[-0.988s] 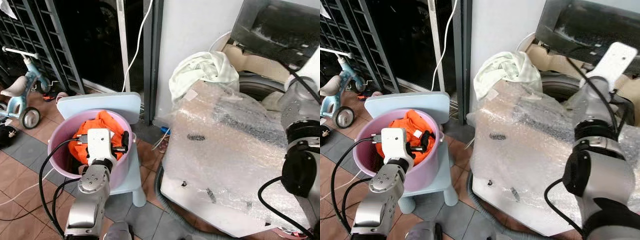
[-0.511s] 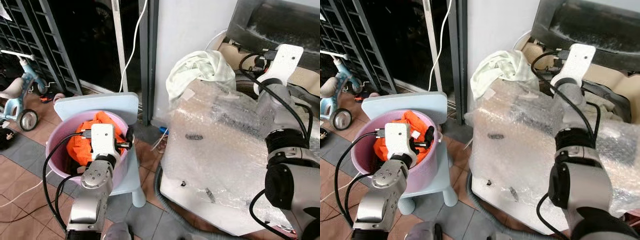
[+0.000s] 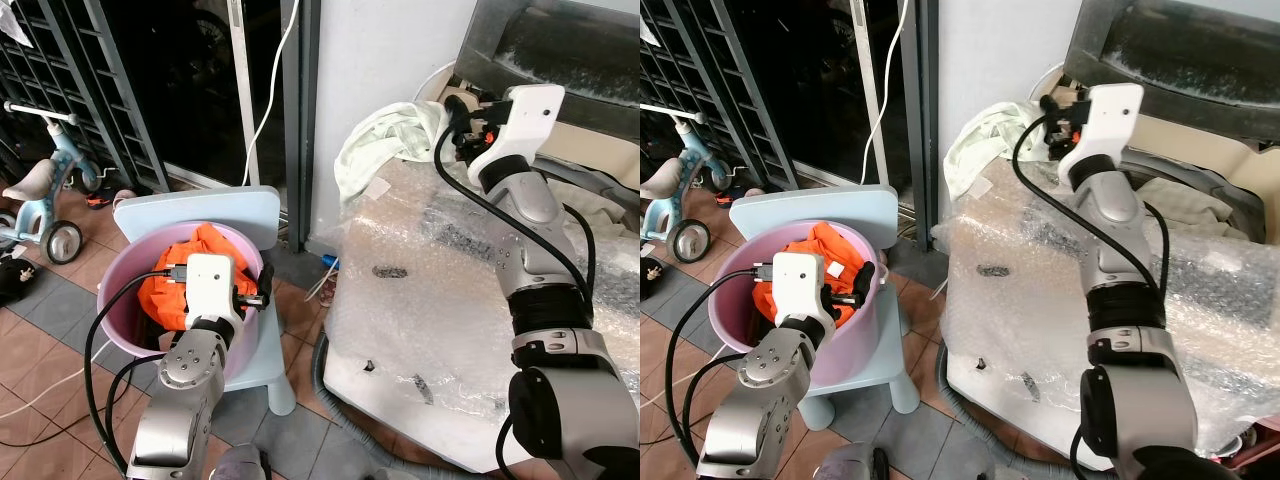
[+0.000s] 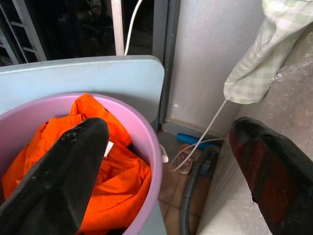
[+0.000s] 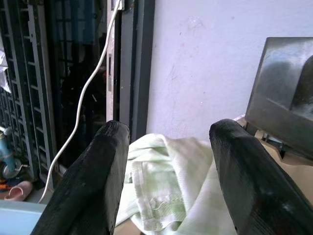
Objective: Clothes washing
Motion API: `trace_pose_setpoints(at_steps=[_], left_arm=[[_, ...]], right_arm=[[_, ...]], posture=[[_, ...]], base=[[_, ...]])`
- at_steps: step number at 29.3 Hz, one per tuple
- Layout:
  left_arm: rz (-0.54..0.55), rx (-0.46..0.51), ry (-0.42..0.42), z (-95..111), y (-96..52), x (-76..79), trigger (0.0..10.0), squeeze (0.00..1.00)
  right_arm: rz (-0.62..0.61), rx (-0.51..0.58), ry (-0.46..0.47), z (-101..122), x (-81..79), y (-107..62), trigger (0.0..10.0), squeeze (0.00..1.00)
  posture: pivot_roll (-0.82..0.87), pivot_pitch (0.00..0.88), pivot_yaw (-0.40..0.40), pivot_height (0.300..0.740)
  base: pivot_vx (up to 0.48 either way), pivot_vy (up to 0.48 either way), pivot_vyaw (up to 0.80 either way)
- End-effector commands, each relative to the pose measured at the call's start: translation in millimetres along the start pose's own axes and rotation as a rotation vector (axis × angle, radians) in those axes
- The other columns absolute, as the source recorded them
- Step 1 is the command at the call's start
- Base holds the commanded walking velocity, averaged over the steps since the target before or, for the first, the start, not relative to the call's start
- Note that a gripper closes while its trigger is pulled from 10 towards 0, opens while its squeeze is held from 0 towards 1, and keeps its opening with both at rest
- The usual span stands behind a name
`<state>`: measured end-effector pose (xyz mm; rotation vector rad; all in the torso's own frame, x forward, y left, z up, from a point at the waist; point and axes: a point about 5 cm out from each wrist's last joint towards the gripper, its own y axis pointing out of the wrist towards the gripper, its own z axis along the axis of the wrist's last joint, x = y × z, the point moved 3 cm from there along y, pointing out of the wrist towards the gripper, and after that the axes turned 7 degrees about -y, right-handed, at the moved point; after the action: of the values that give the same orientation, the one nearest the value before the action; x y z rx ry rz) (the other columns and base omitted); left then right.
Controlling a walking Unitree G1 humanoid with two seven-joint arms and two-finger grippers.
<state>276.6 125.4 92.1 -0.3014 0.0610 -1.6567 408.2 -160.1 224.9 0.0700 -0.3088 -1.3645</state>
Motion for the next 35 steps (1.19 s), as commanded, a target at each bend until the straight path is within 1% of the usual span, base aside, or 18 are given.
trace_pose_setpoints(at_steps=[1,2,3,4,5,6,8,9,10,11,12,13,14,18,19,22,27,35], left_arm=[[-0.004,-0.017,-0.002,-5,-0.6,2.8,10.0,0.0],[0.001,-0.013,0.005,-3,-1.1,3.0,10.0,0.0],[0.008,-0.008,0.007,-1,-1.6,2.2,10.0,0.0],[0.015,-0.01,-0.001,0,-2.7,-0.1,10.0,0.0],[0.019,-0.011,-0.007,0,-3.8,-2.0,10.0,0.0],[0.022,-0.021,-0.005,-4,-6.3,-5.1,10.0,0.0],[0.029,-0.041,-0.002,-11,-9.4,-5.0,10.0,0.0],[0.027,-0.046,-0.009,-12,-12.9,-2.0,10.0,0.0],[0.027,-0.046,-0.009,-12,-12.9,-2.0,10.0,0.0],[0.018,-0.042,-0.008,-12,-16.3,2.0,10.0,0.0],[0.025,-0.047,-0.009,-13,-18.1,2.0,10.0,0.0],[0.037,-0.054,-0.01,-15,-21.4,0.7,10.0,0.0],[0.04,-0.056,-0.01,-15,-23.3,-0.3,10.0,0.0],[0.035,-0.091,0.009,-19,-30.8,-5.7,10.0,0.0],[0.031,-0.104,0.016,-21,-33.0,-6.7,10.0,0.0],[0.033,-0.102,0.02,-19,-35.2,-7.1,10.0,0.0],[0.041,-0.105,0.023,-18,-36.8,-8.3,10.0,0.0],[0.042,-0.115,0.02,-20,-36.7,-5.8,10.0,0.0]], right_arm=[[0.023,-0.024,-0.033,-3,-6.9,0.9,10.0,1.0],[0.016,-0.048,-0.036,-7,-9.6,3.1,10.0,0.49],[0.009,-0.064,-0.036,-10,-10.4,4.2,10.0,0.49],[0.0,-0.099,-0.047,-15,-12.5,6.2,10.0,0.07],[-0.006,-0.122,-0.055,-19,-14.4,7.4,10.0,0.07],[-0.026,-0.166,-0.07,-26,-16.6,8.8,10.0,0.0],[-0.05,-0.197,-0.068,-31,-17.8,10.0,10.0,0.0],[-0.093,-0.237,-0.112,-36,-16.1,10.8,10.0,0.0],[-0.093,-0.237,-0.112,-36,-16.1,10.8,10.0,0.0],[-0.149,-0.267,-0.115,-41,-11.8,10.8,10.0,0.0],[-0.171,-0.288,-0.109,-45,-10.3,10.9,9.4,0.0],[-0.196,-0.31,-0.096,-49,-9.0,10.6,1.9,0.0],[-0.209,-0.314,-0.083,-50,-8.4,10.8,0.0,0.0],[-0.254,-0.333,-0.074,-54,-7.5,9.8,0.0,0.0],[-0.269,-0.348,-0.049,-58,-8.1,8.1,0.0,0.0],[-0.311,-0.365,-0.035,-64,-5.5,3.6,0.0,0.0],[-0.329,-0.395,-0.014,-73,-6.2,-1.1,0.0,0.0],[-0.372,-0.389,0.026,-72,2.7,-0.6,0.0,0.0]], posture=[[0.02,0.0,0.004,0.74],[0.05,0.0,-0.002,0.74],[0.05,0.0,-0.003,0.74],[0.05,0.0,-0.008,0.74],[0.04,0.0,-0.011,0.74],[0.04,0.0,-0.014,0.74],[0.04,0.0,-0.019,0.74],[0.06,0.004,-0.033,0.74],[0.06,0.004,-0.033,0.74],[0.07,0.007,-0.032,0.74],[0.08,0.011,-0.028,0.74],[0.08,0.021,-0.023,0.74],[0.09,0.028,-0.018,0.74],[0.09,0.069,0.004,0.74],[0.09,0.074,0.008,0.74],[0.11,0.082,0.01,0.74],[0.11,0.091,0.005,0.74],[0.1,0.087,-0.004,0.74]], base=[[0.0,0.0,0.0],[0.0,0.0,0.0],[0.0,0.0,0.0],[0.0,0.0,0.0],[0.0,0.0,0.0],[0.0,0.0,0.0],[0.0,0.0,0.0],[0.0,0.0,0.0],[0.0,0.0,0.0],[0.0,0.0,0.0],[0.0,0.0,0.0],[0.0,0.0,0.0],[0.0,0.0,0.0],[0.0,0.0,0.0],[0.0,0.0,0.0],[0.0,0.0,0.0],[0.0,0.0,0.0],[0.0,0.0,0.0]])
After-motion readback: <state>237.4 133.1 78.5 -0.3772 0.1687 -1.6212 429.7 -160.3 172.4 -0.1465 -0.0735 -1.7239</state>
